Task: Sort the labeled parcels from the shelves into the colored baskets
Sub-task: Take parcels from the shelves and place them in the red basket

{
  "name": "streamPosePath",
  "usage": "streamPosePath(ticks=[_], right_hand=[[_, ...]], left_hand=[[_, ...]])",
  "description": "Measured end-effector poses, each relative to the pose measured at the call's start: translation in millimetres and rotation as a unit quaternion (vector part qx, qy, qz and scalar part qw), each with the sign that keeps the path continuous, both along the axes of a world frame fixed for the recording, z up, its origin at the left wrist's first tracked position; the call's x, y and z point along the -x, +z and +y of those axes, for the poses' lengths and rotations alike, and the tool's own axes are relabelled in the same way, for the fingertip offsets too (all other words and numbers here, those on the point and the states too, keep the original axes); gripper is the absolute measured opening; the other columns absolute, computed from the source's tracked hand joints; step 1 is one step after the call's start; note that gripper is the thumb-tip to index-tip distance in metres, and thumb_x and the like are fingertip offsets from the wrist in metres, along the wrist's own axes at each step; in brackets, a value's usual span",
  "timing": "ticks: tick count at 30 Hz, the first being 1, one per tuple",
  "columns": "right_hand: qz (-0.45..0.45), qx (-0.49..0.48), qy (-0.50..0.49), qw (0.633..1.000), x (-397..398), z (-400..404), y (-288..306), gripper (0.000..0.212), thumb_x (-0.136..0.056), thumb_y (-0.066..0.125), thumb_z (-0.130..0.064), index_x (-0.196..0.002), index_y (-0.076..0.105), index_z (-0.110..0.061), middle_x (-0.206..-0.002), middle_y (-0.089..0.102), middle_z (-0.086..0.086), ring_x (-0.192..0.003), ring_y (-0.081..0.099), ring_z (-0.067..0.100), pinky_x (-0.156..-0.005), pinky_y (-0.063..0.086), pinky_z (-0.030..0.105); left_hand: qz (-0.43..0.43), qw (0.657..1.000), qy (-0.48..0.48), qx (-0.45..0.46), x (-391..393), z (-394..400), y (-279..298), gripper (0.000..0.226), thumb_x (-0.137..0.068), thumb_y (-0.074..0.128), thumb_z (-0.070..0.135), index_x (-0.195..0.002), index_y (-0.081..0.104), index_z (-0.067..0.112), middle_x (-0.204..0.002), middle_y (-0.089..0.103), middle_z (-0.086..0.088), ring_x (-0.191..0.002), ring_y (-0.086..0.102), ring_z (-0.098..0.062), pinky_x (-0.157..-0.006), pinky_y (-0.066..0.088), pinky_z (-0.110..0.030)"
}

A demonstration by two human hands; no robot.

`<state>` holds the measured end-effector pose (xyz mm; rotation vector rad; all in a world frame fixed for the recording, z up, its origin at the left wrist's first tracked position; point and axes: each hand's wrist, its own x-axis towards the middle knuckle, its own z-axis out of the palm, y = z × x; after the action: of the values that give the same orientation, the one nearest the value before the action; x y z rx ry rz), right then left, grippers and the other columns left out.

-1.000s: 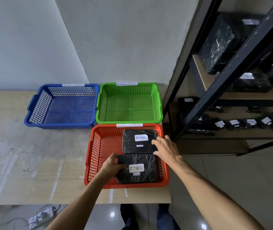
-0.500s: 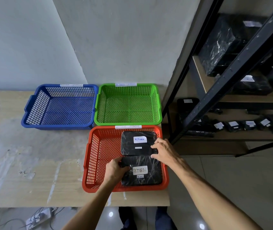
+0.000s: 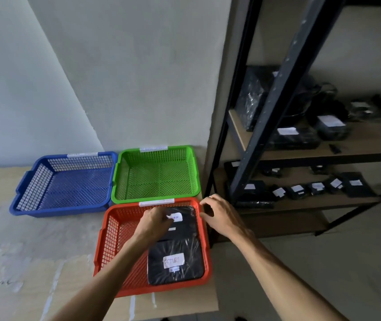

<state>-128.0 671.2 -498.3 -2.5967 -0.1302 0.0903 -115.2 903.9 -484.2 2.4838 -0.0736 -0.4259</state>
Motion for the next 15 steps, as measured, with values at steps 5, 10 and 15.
streamPosePath(ticks=[5, 10, 15], right_hand=[[-0.124, 0.013, -0.005, 0.992, 1, -68, 73, 0.026, -0.096, 0.061, -0.038, -0.117, 0.063, -0.025, -0.111, 0.060, -0.007, -0.101, 0.062, 0.014, -0.075, 0.051, 0.031], [-0.243, 0.032, -0.003, 0.969, 21, -163, 170, 0.024, -0.103, 0.047, -0.041, -0.116, 0.062, -0.027, -0.111, 0.060, -0.010, -0.101, 0.060, 0.008, -0.074, 0.054, 0.029], [-0.346, 0.059, -0.021, 0.936, 29, -269, 274, 0.029, -0.104, 0.045, -0.039, -0.121, 0.063, -0.024, -0.115, 0.061, -0.007, -0.106, 0.059, 0.011, -0.083, 0.051, 0.028]], left_hand=[[-0.132, 0.987, -0.094, 0.012, -14, -94, 81, 0.024, -0.083, 0.061, 0.030, -0.097, 0.077, 0.019, -0.093, 0.078, -0.002, -0.090, 0.073, -0.021, -0.080, 0.057, -0.035], [-0.305, 0.941, -0.146, 0.008, -10, -198, 183, 0.036, -0.078, 0.048, 0.040, -0.099, 0.073, 0.025, -0.090, 0.077, 0.003, -0.086, 0.073, -0.022, -0.077, 0.059, -0.039], [-0.420, 0.894, -0.151, 0.041, -3, -303, 298, 0.028, -0.077, 0.051, 0.034, -0.093, 0.073, 0.025, -0.085, 0.075, 0.008, -0.082, 0.071, -0.016, -0.077, 0.059, -0.038]])
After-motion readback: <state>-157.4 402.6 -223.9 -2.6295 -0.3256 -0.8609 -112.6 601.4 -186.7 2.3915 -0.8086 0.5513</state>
